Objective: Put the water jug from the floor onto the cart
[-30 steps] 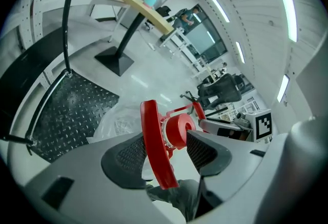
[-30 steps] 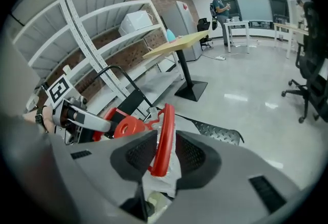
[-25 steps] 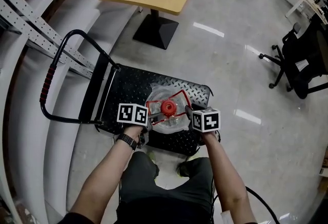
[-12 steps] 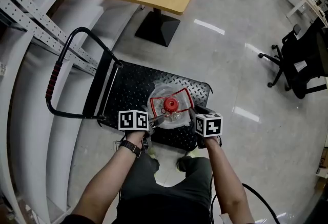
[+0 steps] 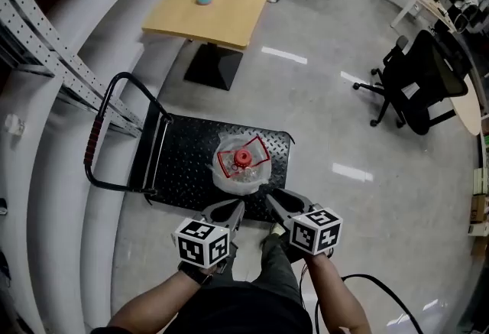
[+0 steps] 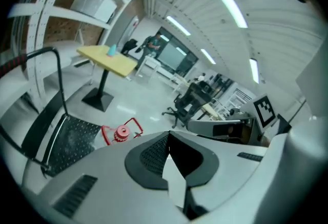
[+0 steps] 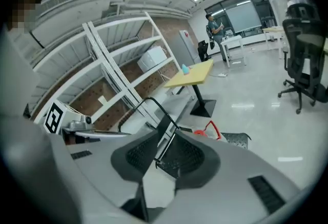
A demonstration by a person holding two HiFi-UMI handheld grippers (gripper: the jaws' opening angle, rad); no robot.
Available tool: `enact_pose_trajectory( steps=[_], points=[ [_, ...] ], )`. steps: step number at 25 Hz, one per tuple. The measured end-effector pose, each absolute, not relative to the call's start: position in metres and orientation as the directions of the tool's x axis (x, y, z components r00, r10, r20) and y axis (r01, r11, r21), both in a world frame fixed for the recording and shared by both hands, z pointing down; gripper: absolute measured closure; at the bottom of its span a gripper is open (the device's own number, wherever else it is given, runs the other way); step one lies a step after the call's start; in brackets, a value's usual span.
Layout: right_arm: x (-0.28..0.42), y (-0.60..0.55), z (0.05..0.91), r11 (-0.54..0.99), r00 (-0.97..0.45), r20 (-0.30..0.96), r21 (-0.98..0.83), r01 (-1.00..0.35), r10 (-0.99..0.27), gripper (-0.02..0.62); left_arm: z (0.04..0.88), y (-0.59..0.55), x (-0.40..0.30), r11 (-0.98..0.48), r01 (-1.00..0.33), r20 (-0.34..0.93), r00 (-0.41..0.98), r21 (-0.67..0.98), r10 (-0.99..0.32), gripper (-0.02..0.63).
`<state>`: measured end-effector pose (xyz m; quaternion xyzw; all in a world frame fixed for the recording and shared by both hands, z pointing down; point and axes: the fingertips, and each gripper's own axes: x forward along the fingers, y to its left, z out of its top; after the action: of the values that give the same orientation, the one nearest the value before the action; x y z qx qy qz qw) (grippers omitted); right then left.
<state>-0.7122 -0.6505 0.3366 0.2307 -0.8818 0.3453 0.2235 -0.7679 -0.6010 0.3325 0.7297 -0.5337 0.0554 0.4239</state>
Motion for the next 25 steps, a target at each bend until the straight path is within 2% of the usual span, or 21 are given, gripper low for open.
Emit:
enact_pose_trajectory(
  steps=[5, 8, 10, 14, 17, 25],
  points=[
    [-0.675, -0.582, 0.265, 0.661, -0.805, 0.483, -0.484, -0.574, -0.345, 0.539, 0.259, -0.545, -0.714, -0.304, -0.833, 0.426, 0.510, 0.462, -0.747, 0.601],
    [-0.642, -0.535, 0.239, 0.688, -0.810, 0.446, -0.448, -0.571, -0.382, 0.585, 0.228, -0.504, -0.674, -0.363, -0.821, 0.371, 0.535, 0.441, -0.759, 0.601],
    [-0.618, -0.505, 0.228, 0.710, -0.822, 0.422, -0.435, -0.554, -0.383, 0.591, 0.215, -0.479, -0.644, -0.379, -0.820, 0.340, 0.536, 0.429, -0.773, 0.601],
    [-0.558, -0.441, 0.216, 0.763, -0.853, 0.380, -0.408, -0.502, -0.358, 0.592, 0.204, -0.428, -0.577, -0.378, -0.857, 0.301, 0.485, 0.350, -0.821, 0.601],
    [-0.488, -0.393, 0.220, 0.789, -0.864, 0.360, -0.384, -0.480, -0.351, 0.593, 0.210, -0.381, -0.510, -0.336, -0.882, 0.287, 0.433, 0.330, -0.854, 0.601],
    [-0.327, -0.263, 0.202, 0.834, -0.898, 0.332, -0.374, -0.406, -0.288, 0.594, 0.212, -0.242, -0.346, -0.248, -0.904, 0.343, 0.369, 0.348, -0.864, 0.601]
  ],
)
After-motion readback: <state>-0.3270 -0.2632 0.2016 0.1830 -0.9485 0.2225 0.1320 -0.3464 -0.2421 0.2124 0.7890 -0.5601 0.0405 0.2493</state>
